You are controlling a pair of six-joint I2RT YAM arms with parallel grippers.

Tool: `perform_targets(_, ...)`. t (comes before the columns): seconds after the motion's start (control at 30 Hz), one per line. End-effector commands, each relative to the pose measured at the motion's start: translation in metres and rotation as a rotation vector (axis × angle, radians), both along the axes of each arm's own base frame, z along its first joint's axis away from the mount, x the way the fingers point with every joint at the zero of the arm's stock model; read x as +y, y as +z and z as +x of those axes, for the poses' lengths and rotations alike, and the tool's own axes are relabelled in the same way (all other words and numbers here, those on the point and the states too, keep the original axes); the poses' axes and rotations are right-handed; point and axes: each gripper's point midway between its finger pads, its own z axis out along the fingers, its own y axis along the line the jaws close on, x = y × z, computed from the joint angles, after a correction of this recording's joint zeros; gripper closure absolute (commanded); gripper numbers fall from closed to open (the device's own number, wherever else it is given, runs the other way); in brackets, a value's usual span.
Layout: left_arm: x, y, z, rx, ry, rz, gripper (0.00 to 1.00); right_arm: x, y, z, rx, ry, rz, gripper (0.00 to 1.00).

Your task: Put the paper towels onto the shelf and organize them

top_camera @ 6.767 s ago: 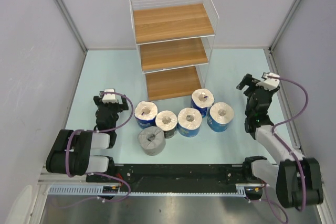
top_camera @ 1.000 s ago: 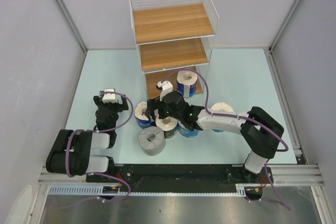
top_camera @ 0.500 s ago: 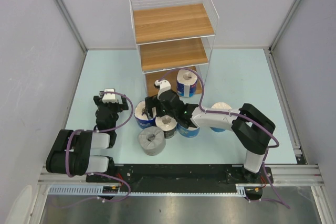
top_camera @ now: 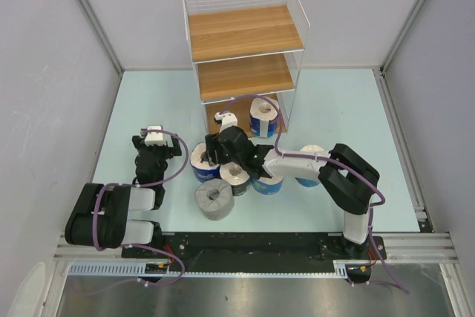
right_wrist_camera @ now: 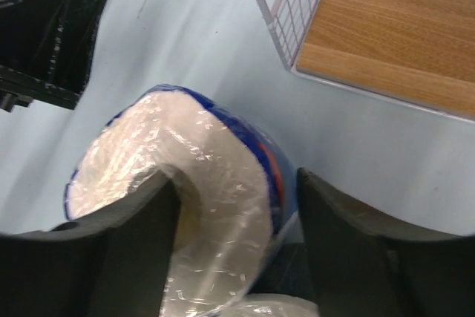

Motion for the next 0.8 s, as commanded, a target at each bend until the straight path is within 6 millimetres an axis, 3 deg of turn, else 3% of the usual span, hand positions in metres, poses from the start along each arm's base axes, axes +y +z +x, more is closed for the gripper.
perform_targets(0.0, -0.002, 0.02, 0.008, -0.063, -0.012, -0.013, 0.0, -0.005, -0.009, 0.0, 0.015, -0.019, -0.052, 0.41)
perform_targets(0.03, -0.001, 0.02, 0.009, -0.064, -0.011, -0.012, 0.0, -0.006, -0.006, 0.0, 0.014, -0.021, -0.048, 0.49)
perform_targets(0.13, -0.002, 0.019, 0.009, -0.061, -0.012, -0.012, 0.0, -0.01, 0.003, 0.003, 0.001, -0.046, -0.044, 0.59)
perform_targets(0.33, -0.002, 0.02, 0.009, -0.063, -0.012, -0.013, 0.0, -0.035, 0.026, 0.01, -0.031, -0.161, -0.059, 0.7)
perform_targets(0.5, -0.002, 0.019, 0.008, -0.06, -0.011, -0.012, 0.0, -0.054, 0.048, 0.016, -0.056, -0.225, -0.036, 0.71)
perform_targets(0.77, -0.002, 0.019, 0.009, -0.061, -0.012, -0.013, 0.0, -0.106, 0.063, 0.041, -0.075, -0.397, -0.022, 0.74)
